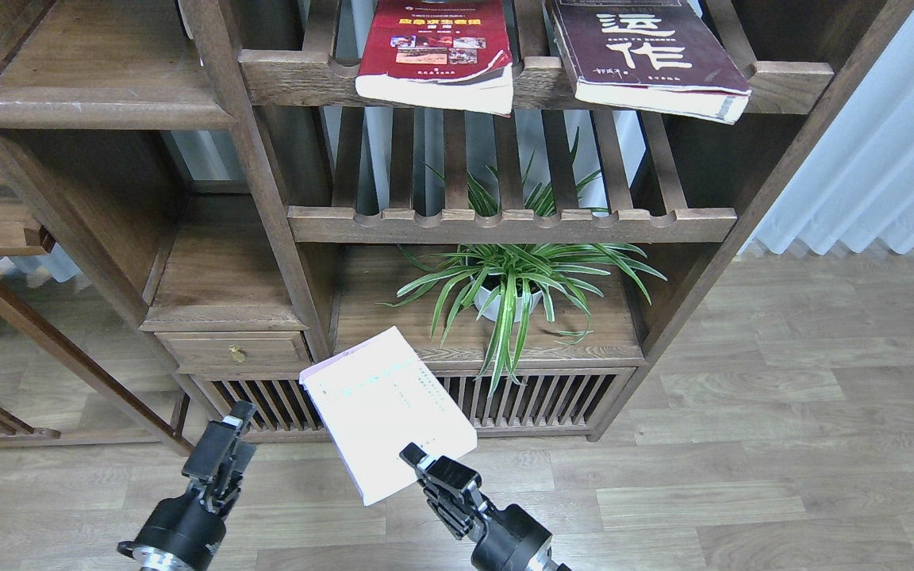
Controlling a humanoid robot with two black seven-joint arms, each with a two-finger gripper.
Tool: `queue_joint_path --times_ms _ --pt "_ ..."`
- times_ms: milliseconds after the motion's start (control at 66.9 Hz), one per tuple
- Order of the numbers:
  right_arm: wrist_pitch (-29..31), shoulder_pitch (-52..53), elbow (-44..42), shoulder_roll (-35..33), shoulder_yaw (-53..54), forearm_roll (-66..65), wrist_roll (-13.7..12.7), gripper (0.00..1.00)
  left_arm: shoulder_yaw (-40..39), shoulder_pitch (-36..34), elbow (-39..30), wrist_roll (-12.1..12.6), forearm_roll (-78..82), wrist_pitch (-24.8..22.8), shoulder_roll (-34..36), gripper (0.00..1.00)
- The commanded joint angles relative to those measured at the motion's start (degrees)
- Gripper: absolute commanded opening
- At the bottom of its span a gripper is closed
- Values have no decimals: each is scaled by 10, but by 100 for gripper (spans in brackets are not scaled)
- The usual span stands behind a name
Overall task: Organize books on shelf
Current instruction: 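Hand the white booklet from the right gripper to the left gripper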
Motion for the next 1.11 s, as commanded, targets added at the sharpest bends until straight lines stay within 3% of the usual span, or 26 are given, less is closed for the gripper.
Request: queue_joint_path --times_ms 0,239,419,583,733,912,1017,1092 --pt "0 -1 3 0 -5 0 1 1 6 -1 5 0 1 0 -13 95" --pt "0 -1 20 0 -14 1 1 1 6 -11 23 -3 2 0 -37 87" --pt "0 -1 23 0 -18 1 1 1 12 -14 29 -8 -2 0 -51 70" --pt "0 -2 23 0 -20 0 0 1 31 -16 32 -9 -4 0 -52 65" --pt "0 -2 23 0 -27 -1 0 1 34 -17 32 -13 -5 0 -58 54" --pt "0 -9 23 0 -31 -7 -1 1 34 -17 32 -17 -5 0 -67 52" --pt "0 -11 22 0 -34 -7 -1 1 37 -18 35 -20 -5 0 -68 34" --pt "0 -11 22 0 -34 -7 -1 1 54 -20 36 -45 -6 0 -67 23"
